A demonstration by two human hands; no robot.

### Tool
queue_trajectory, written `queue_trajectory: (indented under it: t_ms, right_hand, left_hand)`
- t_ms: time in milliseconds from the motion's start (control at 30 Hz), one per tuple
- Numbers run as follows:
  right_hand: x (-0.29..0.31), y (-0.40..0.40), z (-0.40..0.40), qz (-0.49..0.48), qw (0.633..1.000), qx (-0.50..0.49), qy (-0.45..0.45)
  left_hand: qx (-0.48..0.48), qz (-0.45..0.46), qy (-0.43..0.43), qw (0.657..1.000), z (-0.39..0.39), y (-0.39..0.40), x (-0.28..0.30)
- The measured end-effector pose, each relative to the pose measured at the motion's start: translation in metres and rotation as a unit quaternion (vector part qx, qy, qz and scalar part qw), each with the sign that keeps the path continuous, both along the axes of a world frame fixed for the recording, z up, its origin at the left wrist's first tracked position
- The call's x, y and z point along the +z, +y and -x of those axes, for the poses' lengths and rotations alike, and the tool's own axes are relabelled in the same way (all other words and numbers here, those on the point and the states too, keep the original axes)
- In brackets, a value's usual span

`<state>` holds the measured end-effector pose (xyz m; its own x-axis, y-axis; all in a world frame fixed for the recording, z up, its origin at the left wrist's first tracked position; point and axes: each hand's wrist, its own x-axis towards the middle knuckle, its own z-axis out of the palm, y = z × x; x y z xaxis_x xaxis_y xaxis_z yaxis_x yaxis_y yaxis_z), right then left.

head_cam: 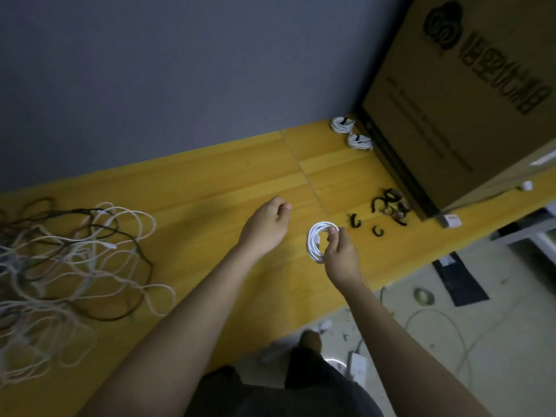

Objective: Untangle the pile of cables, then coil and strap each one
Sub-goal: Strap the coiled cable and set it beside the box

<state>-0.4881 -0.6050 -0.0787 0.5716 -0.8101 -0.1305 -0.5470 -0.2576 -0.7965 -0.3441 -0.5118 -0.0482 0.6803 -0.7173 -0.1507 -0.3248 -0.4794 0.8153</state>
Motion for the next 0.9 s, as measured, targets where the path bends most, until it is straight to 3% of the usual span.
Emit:
queue_trajectory:
  t_ms: [267, 633, 900]
  right_hand:
    - [-0.021, -0.134, 0.082, -0.018, 0.996, 0.011, 0.087]
    - [-0.064, -0.209, 0.123, -0.043, 0.988, -0.014, 0.149]
    - [-0.079, -0.27, 0.129, -0.036, 0.982, 0.068, 0.172]
  left_hand:
    - [0.004, -0.086, 0.005, 0.996, 0.063, -0.108, -0.021]
    - [-0.047, -0.185, 0.016, 0.982, 0.095, -0.196, -0.069]
    - [0.006, -0.25, 0.066, 0.966, 0.135, -0.246, -0.11]
